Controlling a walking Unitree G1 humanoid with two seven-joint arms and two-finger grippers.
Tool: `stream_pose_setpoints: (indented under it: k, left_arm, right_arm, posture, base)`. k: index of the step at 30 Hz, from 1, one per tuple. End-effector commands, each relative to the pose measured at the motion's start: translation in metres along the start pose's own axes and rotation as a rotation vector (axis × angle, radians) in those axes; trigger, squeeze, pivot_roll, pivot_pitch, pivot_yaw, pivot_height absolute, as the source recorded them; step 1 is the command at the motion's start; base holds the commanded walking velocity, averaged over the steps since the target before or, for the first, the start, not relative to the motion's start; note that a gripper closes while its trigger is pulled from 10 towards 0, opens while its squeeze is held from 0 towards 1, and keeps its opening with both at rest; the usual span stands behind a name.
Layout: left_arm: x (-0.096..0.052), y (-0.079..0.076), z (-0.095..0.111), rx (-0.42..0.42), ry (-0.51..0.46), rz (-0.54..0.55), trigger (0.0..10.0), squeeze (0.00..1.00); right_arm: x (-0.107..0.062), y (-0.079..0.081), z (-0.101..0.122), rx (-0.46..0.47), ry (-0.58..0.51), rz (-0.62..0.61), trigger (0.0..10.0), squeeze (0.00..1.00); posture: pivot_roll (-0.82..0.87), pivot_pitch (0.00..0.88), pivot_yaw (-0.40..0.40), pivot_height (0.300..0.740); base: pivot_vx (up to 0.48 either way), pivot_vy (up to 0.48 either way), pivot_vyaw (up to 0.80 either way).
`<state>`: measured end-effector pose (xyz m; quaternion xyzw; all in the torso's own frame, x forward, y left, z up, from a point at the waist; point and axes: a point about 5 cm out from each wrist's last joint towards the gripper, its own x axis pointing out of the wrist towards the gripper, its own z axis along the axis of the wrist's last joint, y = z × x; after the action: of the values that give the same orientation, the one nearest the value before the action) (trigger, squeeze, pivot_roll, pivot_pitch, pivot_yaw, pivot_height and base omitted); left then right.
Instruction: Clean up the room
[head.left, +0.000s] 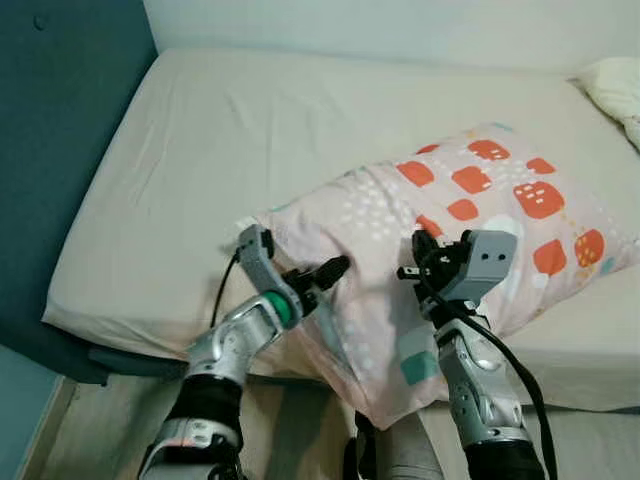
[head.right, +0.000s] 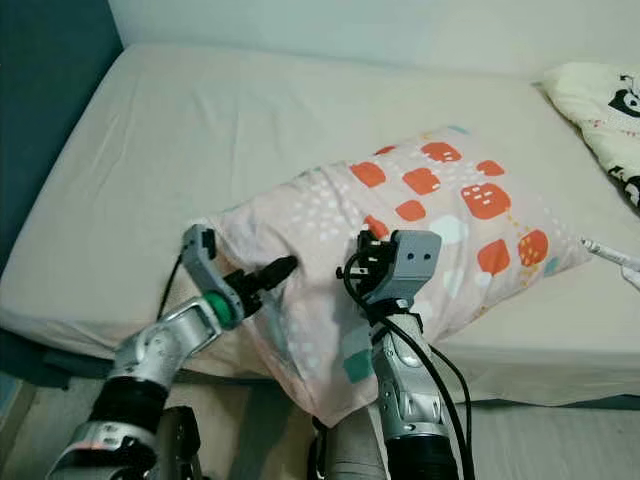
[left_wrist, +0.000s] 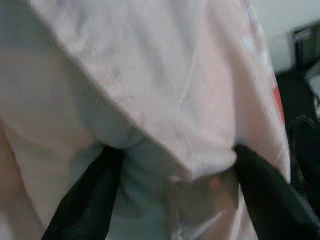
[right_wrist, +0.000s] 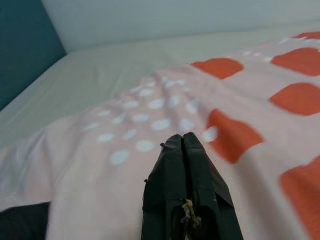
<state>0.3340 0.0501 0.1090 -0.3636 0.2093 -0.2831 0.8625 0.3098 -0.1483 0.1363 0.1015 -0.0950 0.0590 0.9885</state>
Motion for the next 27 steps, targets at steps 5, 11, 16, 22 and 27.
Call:
stream_pose_setpoints:
  k: [5,11,16,22,27]
  left_arm:
    - [0.024,-0.035,-0.029,-0.083,0.099,-0.211,10.0,0.00]
    - [0.036,-0.043,-0.037,-0.008,0.151,-0.214,10.0,0.00]
    - [0.048,-0.047,-0.031,0.019,0.110,-0.114,0.0,0.00]
    - [0.046,-0.042,-0.020,0.077,0.096,-0.069,0.0,0.00]
    - [0.041,-0.030,-0.009,0.155,0.077,-0.005,0.0,0.00]
  right_arm:
    - [-0.007,-0.001,-0.004,-0.006,0.019,-0.010,10.0,0.00]
    - [-0.009,-0.001,-0.004,-0.007,0.020,-0.015,10.0,0.00]
    - [-0.011,-0.003,-0.002,-0.008,0.016,-0.032,10.0,0.00]
    - [-0.011,-0.004,-0.002,-0.008,0.015,-0.040,10.0,0.00]
    - [-0.011,-0.004,-0.002,-0.006,0.014,-0.047,10.0,0.00]
  posture:
    - [-0.10,0.166,0.026,0.596]
    - [-0.12,0.165,0.037,0.596]
    - [-0.13,0.162,0.050,0.596]
    - [-0.11,0.167,0.055,0.596]
    - [-0.11,0.169,0.057,0.596]
  base:
    - [0.000,0.000,0.00]
    - [0.000,0.000,0.00]
    - [0.000,0.000,0.00]
    - [0.000,0.000,0.00]
    - [0.000,0.000,0.00]
